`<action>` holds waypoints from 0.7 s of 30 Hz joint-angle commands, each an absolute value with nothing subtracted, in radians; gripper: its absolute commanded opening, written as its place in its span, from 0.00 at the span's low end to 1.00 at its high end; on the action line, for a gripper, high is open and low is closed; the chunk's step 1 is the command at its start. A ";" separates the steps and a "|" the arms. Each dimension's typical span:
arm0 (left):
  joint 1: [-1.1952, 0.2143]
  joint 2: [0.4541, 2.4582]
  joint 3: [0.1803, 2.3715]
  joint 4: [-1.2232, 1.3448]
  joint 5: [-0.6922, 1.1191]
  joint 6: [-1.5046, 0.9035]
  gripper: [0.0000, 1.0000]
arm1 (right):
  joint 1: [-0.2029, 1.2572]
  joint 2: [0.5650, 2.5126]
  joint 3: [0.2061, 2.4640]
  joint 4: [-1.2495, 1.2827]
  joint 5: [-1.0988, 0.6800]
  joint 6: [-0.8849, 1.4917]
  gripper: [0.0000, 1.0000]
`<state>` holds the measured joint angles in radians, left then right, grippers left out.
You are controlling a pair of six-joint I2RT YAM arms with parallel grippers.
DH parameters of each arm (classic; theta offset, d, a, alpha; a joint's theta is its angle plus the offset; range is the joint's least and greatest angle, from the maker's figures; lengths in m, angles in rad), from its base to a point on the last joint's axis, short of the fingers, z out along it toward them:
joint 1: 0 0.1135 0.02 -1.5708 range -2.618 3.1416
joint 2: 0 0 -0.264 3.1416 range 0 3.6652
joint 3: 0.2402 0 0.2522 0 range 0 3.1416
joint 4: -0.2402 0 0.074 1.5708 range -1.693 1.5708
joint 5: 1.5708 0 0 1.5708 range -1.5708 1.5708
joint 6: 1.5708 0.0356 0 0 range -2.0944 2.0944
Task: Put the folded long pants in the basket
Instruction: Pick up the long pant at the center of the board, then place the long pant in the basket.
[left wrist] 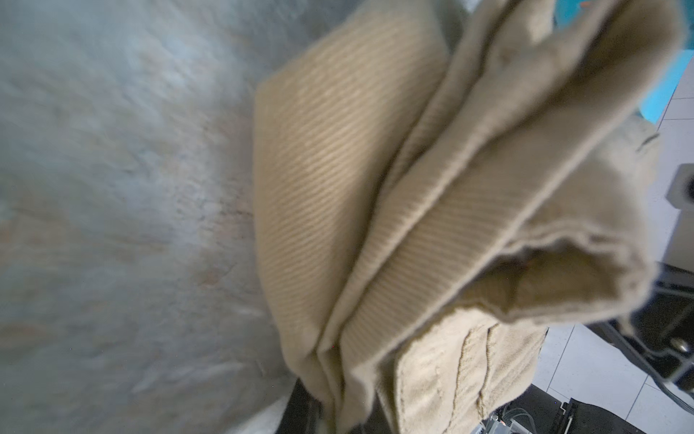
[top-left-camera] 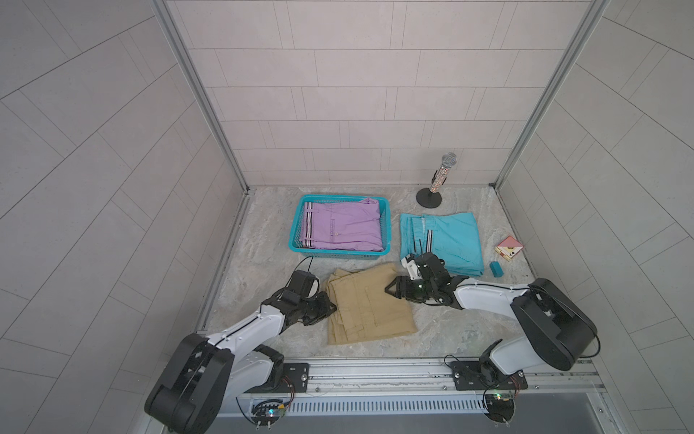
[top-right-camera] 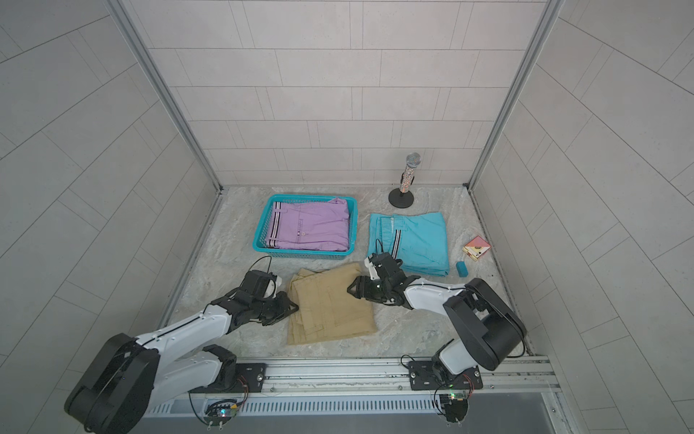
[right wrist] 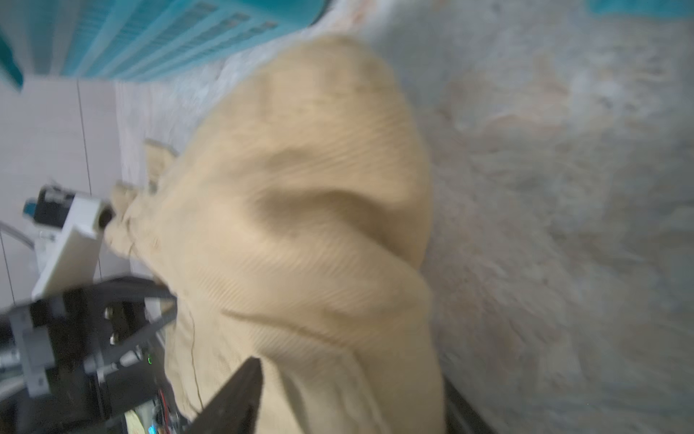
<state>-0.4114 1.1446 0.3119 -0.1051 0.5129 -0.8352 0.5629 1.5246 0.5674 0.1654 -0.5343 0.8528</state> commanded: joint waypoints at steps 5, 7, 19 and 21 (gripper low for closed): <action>-0.392 1.181 0.345 -0.246 0.502 -0.801 0.00 | 0.643 1.507 0.612 -0.022 -0.408 0.816 0.09; -0.389 1.147 0.378 -0.303 0.496 -0.805 0.00 | 0.669 1.434 0.658 -0.125 -0.345 0.793 0.02; -0.311 0.983 0.780 -0.631 0.623 -0.841 0.00 | 0.724 1.184 1.051 -0.539 -0.218 0.725 0.00; -0.288 1.006 0.881 -0.670 0.652 -0.827 0.00 | 0.724 1.197 1.144 -0.576 -0.208 0.707 0.00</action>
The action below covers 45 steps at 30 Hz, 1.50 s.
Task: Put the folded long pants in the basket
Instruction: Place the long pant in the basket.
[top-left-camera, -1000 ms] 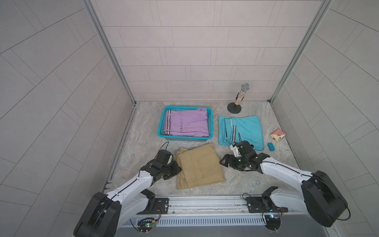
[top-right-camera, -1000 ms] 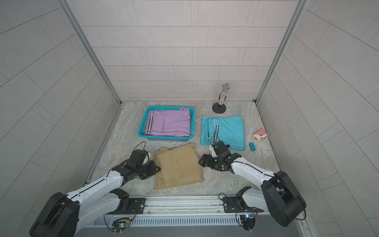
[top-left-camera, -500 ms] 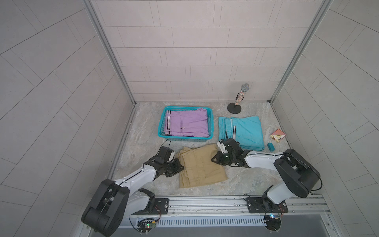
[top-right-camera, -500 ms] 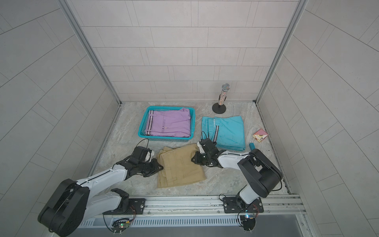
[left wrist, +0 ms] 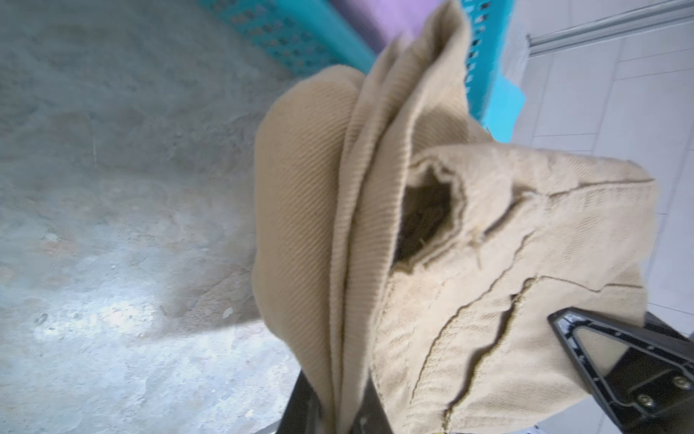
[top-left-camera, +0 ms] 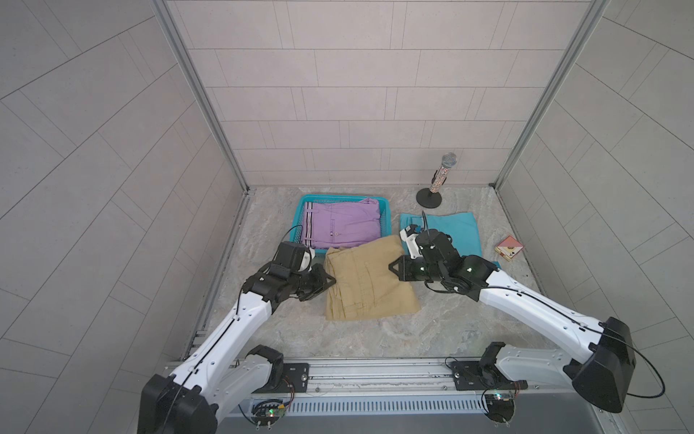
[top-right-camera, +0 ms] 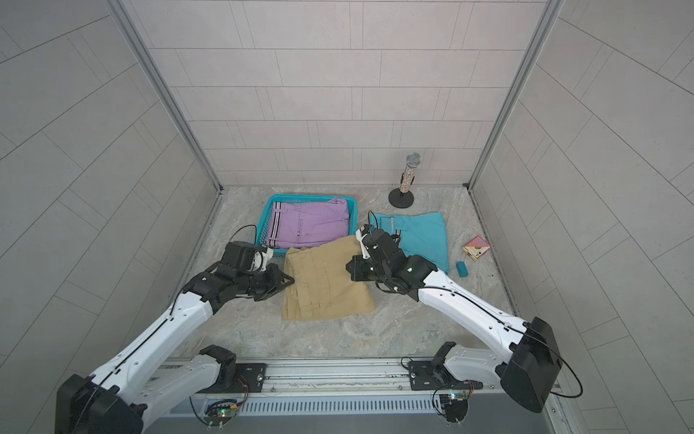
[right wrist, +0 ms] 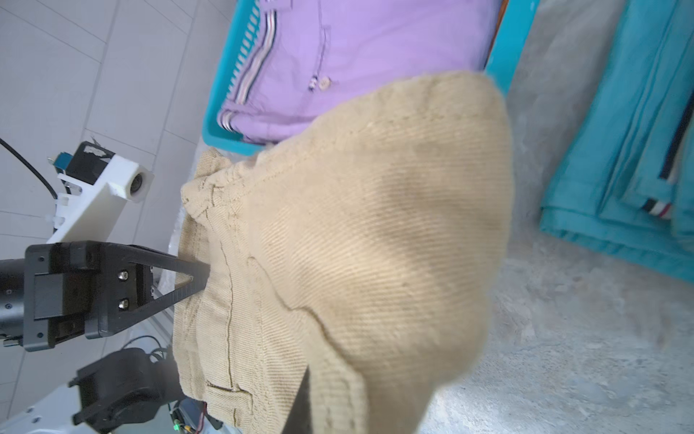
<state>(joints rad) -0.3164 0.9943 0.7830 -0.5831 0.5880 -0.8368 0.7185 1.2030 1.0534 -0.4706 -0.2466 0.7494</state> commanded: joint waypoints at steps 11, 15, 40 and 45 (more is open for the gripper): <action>-0.137 1.409 1.439 -0.888 0.683 -0.611 0.00 | 0.651 1.450 1.498 -0.555 -0.161 0.632 0.00; -0.090 1.608 1.655 -1.009 0.625 -0.527 0.00 | 0.617 1.581 1.589 -0.502 -0.155 0.620 0.00; -0.019 2.173 2.058 -1.232 0.436 -0.364 0.00 | 0.551 2.130 1.824 -0.480 -0.152 0.594 0.00; -0.021 2.217 2.045 -1.227 0.478 -0.347 0.08 | 0.551 2.134 1.830 -0.513 -0.159 0.586 0.14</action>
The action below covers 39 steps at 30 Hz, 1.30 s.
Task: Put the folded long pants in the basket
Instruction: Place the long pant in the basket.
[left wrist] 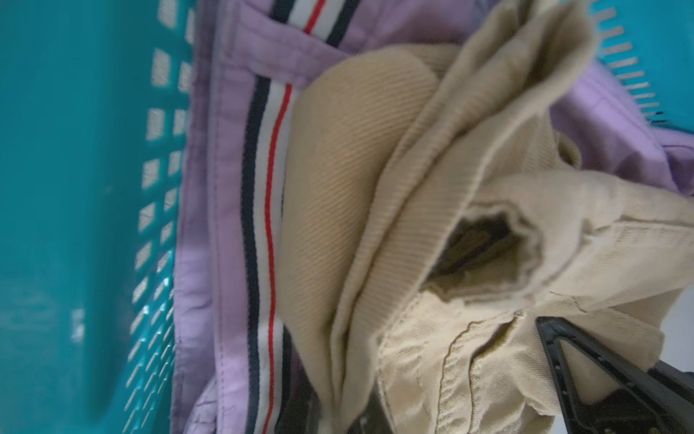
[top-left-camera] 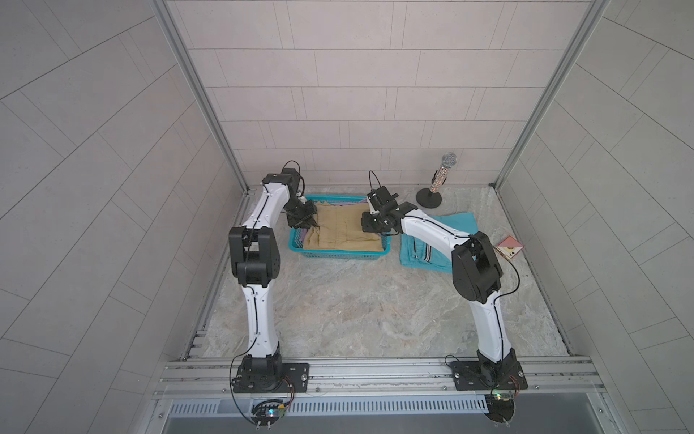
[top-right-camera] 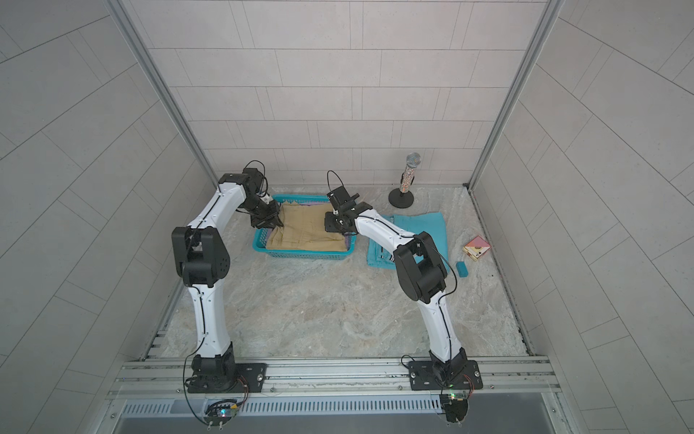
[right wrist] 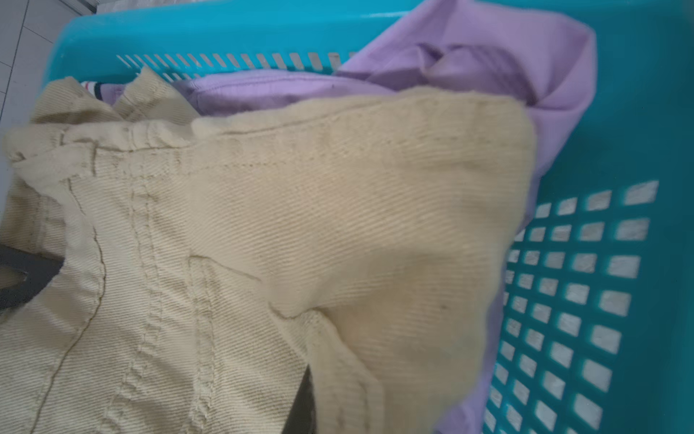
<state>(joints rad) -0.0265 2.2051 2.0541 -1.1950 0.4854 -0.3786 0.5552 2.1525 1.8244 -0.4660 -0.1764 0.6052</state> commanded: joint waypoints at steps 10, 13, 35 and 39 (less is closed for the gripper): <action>-0.024 1.996 2.119 -1.243 0.458 -0.414 0.79 | 0.574 1.904 1.872 -0.609 -0.046 0.500 0.51; -0.041 1.880 2.024 -1.249 0.433 -0.448 0.27 | 0.610 1.845 1.845 -0.627 -0.048 0.498 0.51; -0.059 1.928 1.490 -0.899 0.509 -0.547 0.00 | 0.684 1.987 1.581 -0.536 -0.218 0.607 0.44; -0.059 1.839 1.598 -1.005 0.483 -0.540 0.00 | 0.684 1.899 1.639 -0.588 -0.199 0.582 0.46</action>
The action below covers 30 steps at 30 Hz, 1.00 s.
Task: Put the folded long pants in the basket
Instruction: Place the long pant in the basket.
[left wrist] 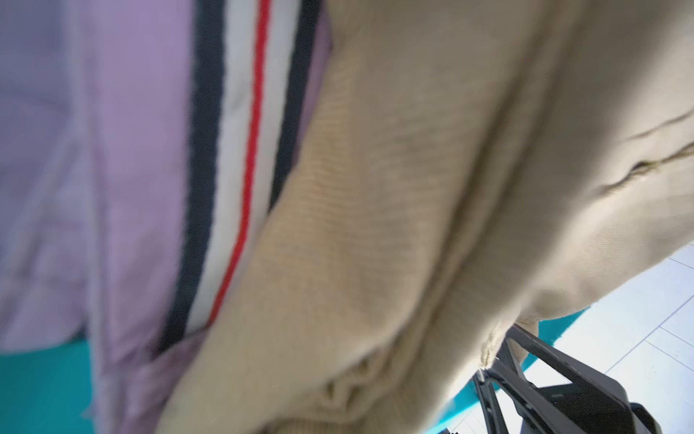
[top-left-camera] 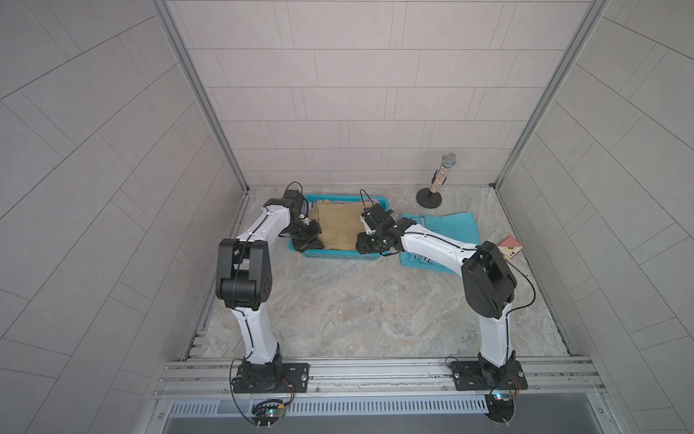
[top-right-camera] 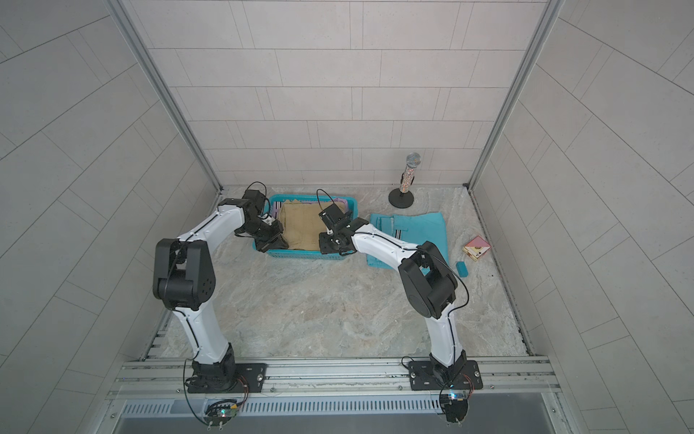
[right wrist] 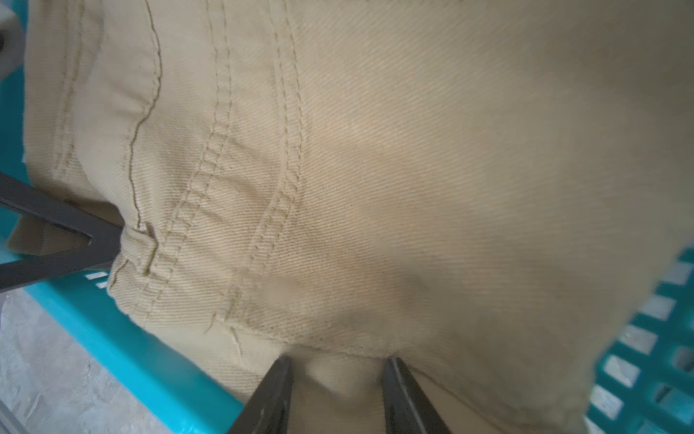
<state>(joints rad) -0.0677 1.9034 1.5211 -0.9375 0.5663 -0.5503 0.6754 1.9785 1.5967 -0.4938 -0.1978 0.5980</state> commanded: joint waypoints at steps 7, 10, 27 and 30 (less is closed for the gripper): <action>-0.070 1.889 2.071 -1.162 0.469 -0.520 0.00 | 0.662 1.860 1.828 -0.581 -0.104 0.534 0.53; -0.090 2.031 2.282 -1.311 0.413 -0.480 0.00 | 0.642 1.929 1.889 -0.550 -0.087 0.532 0.52; -0.123 2.567 2.604 -1.365 0.436 -0.400 0.00 | 0.574 2.347 2.146 -0.547 -0.098 0.536 0.45; -0.121 2.575 2.680 -1.366 0.421 -0.384 0.00 | 0.569 2.301 2.168 -0.582 -0.087 0.514 0.45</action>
<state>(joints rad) -0.1184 2.5587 2.6347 -1.3624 0.4603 -0.4232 0.5873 2.3600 2.1418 -0.5304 -0.1246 0.5423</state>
